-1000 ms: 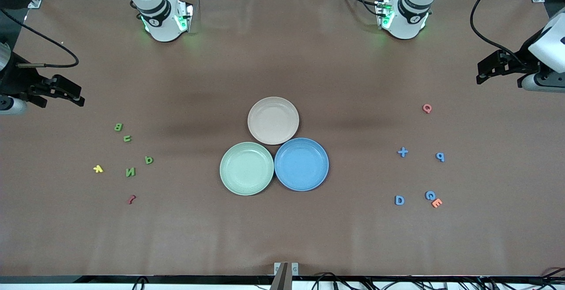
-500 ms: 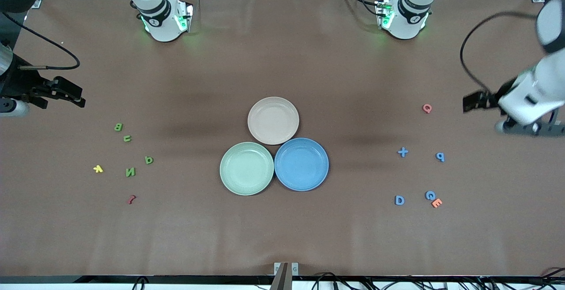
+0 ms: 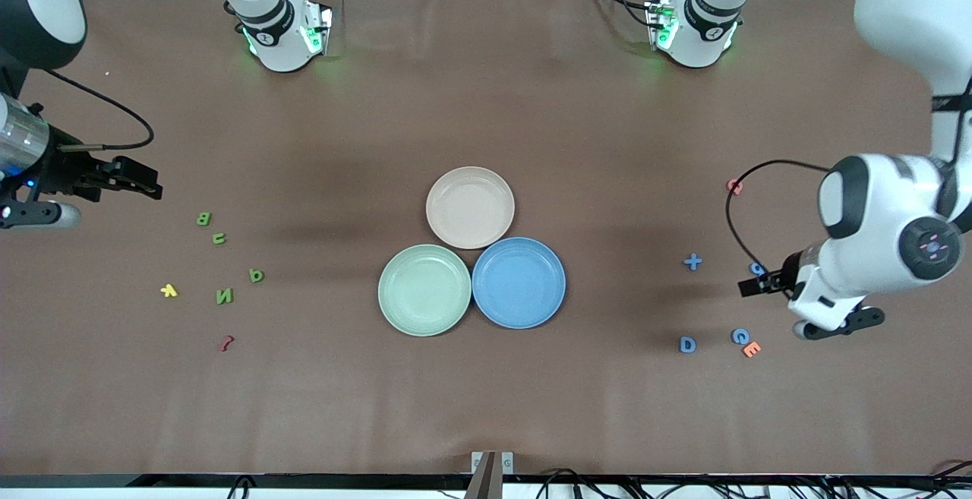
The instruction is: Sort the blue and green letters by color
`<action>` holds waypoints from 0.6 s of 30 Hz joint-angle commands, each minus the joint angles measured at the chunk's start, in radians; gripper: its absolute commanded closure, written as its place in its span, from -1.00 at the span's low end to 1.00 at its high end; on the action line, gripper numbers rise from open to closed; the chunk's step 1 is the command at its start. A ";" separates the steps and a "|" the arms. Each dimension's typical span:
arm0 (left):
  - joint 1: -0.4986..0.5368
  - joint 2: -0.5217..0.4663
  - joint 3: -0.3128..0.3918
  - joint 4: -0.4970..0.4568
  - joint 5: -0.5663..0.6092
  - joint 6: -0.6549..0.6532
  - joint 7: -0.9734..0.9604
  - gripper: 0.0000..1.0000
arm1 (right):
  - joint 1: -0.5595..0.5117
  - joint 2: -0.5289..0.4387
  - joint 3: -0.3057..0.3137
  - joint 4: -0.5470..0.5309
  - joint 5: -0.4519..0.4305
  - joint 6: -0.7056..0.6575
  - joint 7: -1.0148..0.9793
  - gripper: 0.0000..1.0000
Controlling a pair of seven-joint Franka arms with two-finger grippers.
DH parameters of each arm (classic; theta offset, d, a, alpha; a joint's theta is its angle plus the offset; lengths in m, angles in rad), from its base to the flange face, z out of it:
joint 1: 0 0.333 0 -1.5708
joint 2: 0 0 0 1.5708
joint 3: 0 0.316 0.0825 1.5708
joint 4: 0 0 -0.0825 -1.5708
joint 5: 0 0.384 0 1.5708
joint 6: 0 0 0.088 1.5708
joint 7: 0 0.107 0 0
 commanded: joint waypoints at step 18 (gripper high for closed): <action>-0.004 0.238 0.054 0.124 0.052 0.198 -0.289 -1.00 | 0.002 -0.048 0.003 -0.470 0.000 0.583 -0.010 -1.00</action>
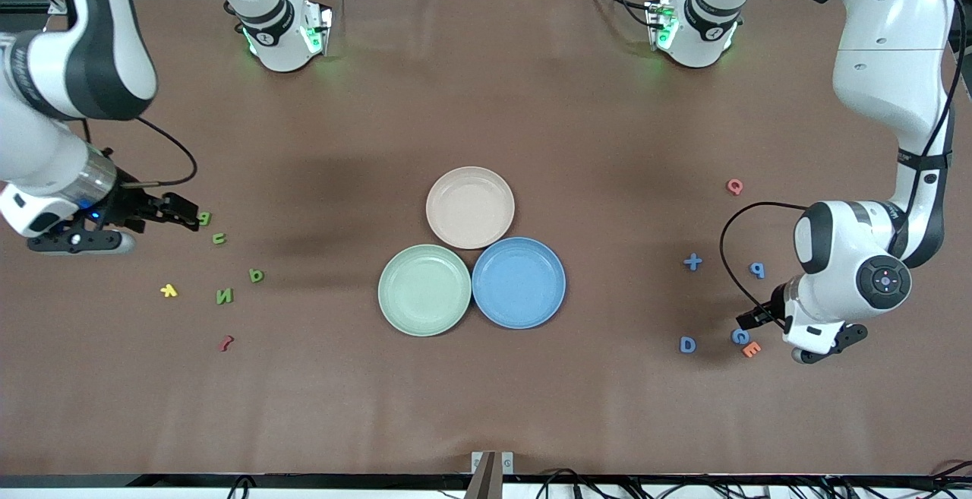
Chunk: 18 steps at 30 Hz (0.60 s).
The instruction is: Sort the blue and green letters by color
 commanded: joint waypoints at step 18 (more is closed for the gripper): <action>-0.035 0.164 0.000 0.122 0.018 0.104 -0.183 -1.00 | 0.021 0.105 0.004 -0.208 -0.001 0.362 -0.009 -1.00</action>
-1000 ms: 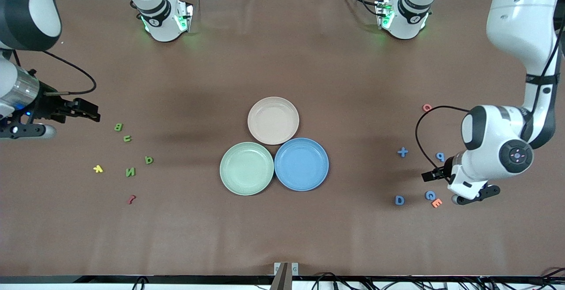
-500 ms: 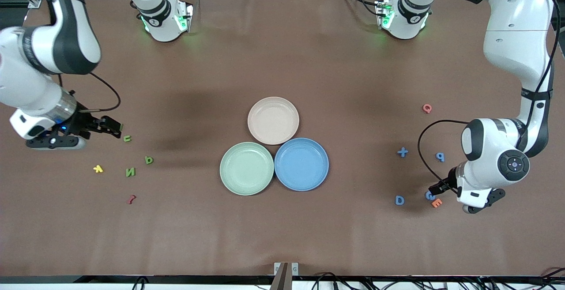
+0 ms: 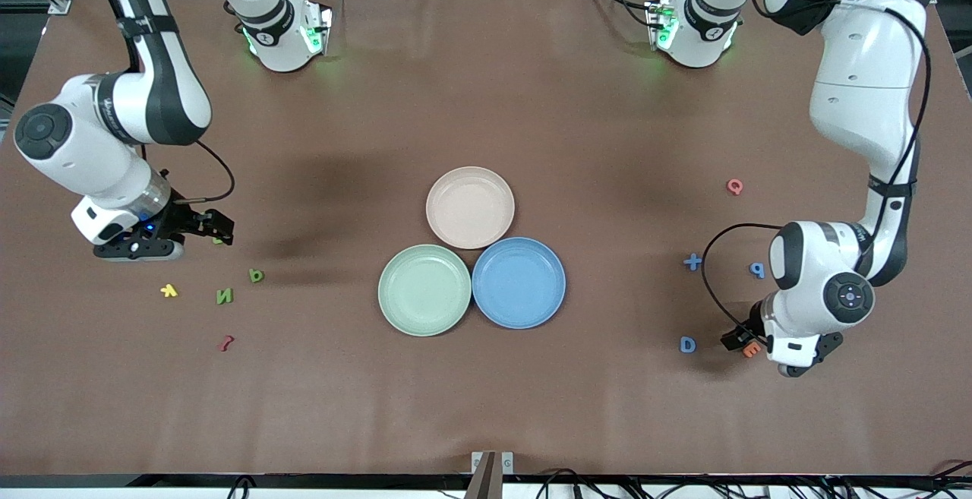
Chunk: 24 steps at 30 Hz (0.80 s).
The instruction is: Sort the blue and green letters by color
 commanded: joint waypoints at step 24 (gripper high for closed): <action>-0.001 0.028 0.001 0.035 0.021 0.020 0.040 0.09 | 0.023 0.213 -0.002 0.012 -0.005 0.181 -0.016 -0.81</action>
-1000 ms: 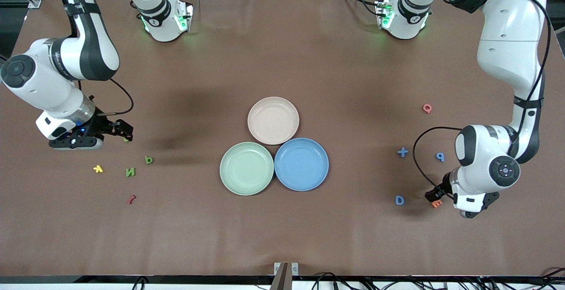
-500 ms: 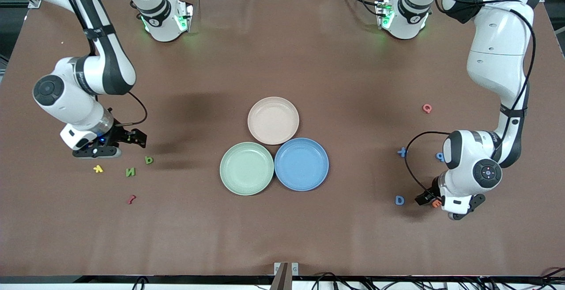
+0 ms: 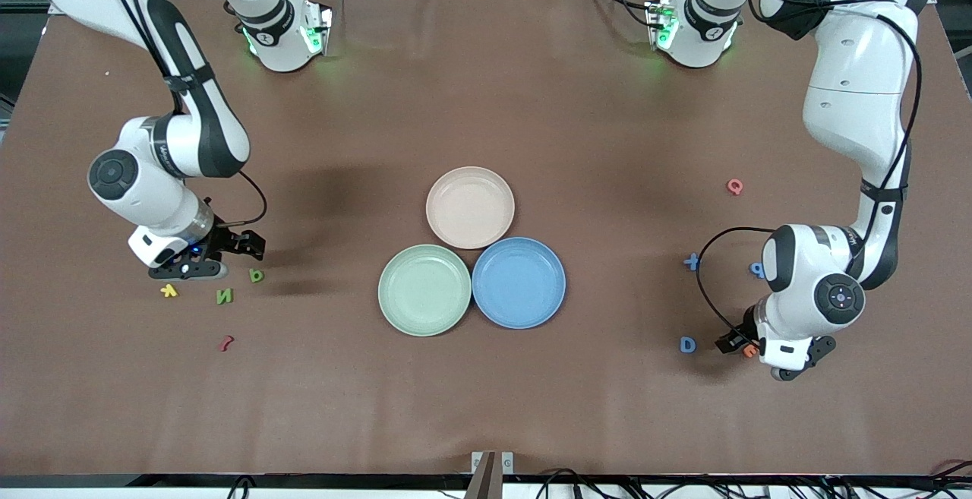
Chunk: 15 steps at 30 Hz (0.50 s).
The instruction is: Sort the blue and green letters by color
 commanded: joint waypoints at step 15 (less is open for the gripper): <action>0.002 -0.004 0.001 0.010 0.027 -0.009 0.039 1.00 | -0.009 0.099 -0.004 0.031 -0.007 0.072 -0.015 -0.65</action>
